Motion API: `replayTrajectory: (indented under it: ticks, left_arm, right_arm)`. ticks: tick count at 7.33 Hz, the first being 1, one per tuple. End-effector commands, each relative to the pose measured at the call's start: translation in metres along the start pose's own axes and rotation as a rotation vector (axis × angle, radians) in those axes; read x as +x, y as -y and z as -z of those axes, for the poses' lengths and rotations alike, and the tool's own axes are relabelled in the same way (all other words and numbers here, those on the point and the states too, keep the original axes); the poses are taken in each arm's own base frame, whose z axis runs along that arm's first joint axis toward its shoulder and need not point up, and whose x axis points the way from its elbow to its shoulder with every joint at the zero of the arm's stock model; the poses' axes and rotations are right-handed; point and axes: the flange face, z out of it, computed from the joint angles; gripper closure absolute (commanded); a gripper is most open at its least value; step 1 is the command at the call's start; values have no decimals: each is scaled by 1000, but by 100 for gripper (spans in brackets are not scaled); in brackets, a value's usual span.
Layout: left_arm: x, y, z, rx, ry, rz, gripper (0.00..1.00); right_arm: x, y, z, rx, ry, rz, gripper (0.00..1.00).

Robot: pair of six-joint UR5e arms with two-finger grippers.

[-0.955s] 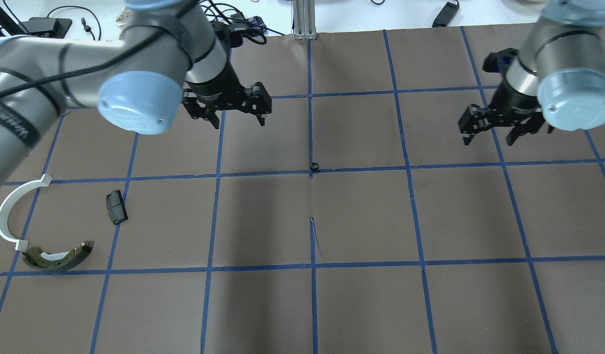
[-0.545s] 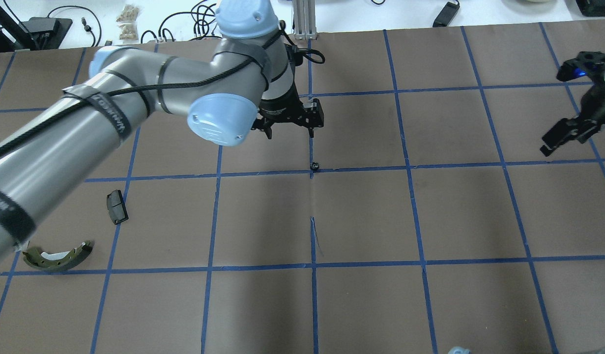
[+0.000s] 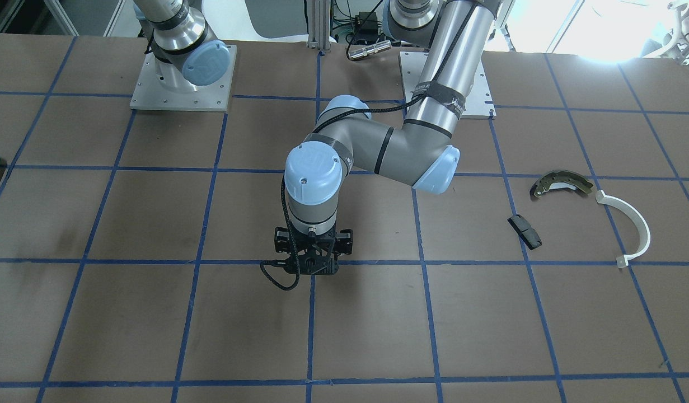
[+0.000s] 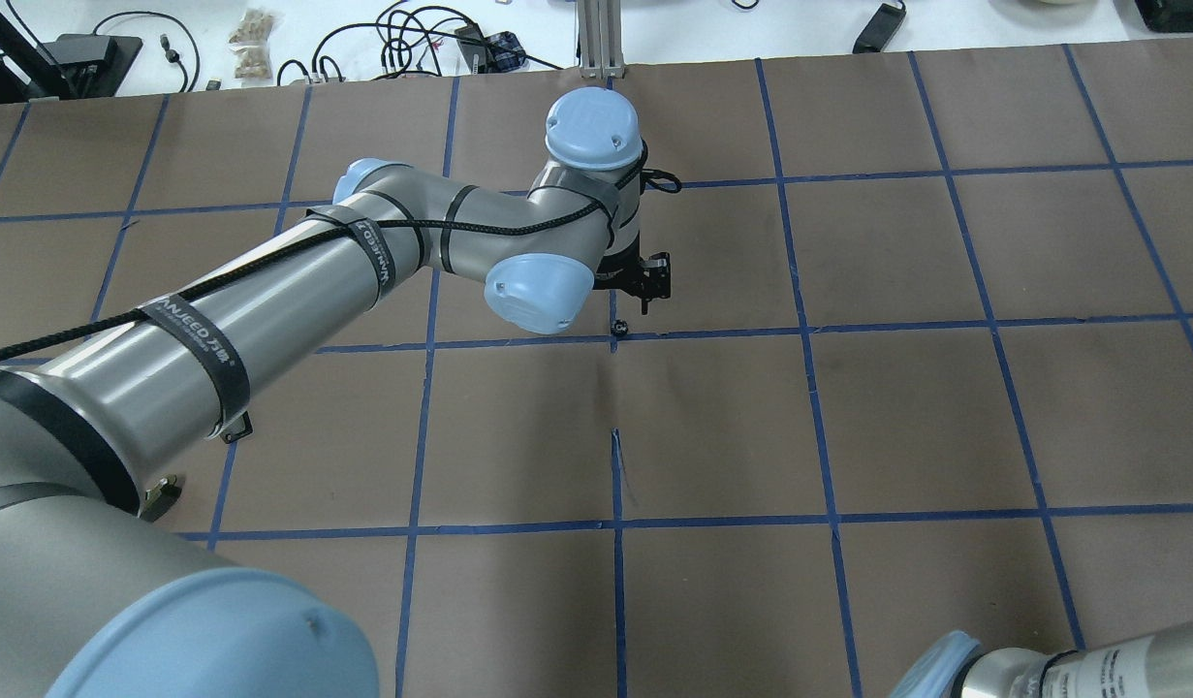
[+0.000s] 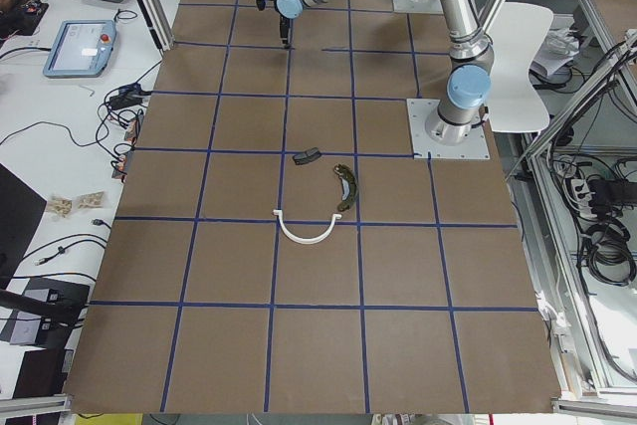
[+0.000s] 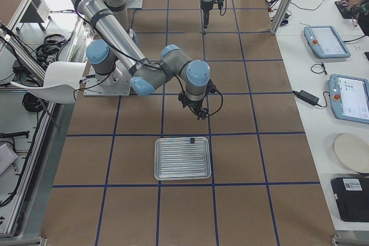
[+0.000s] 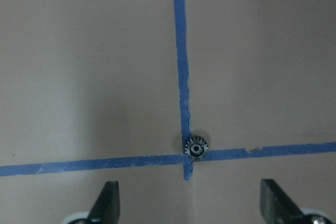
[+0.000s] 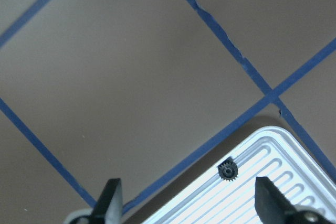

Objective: Place bearing gear from tray to pile

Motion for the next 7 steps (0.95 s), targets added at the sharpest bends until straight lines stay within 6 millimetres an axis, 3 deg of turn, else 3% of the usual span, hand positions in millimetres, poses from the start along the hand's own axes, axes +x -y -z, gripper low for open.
replayTrajectory:
  ticks: [1,4,5,7]
  left_arm:
    - [9,1,-22,-7,4,2,14]
    - [13,-5,-41,-29,15,-7,35]
    - [14,-2,-42,-25,12,-9,46]
    - [15,1,-40,-17,10,-21,80]
  right_arm:
    - [20,-66,-51,79,-27,132,15]
    - [18,-69,-78,114,-8,317,17]
    - [21,-70,-78,104,-26,366,21]
    - [29,-68,-90,124,-96,487,21]
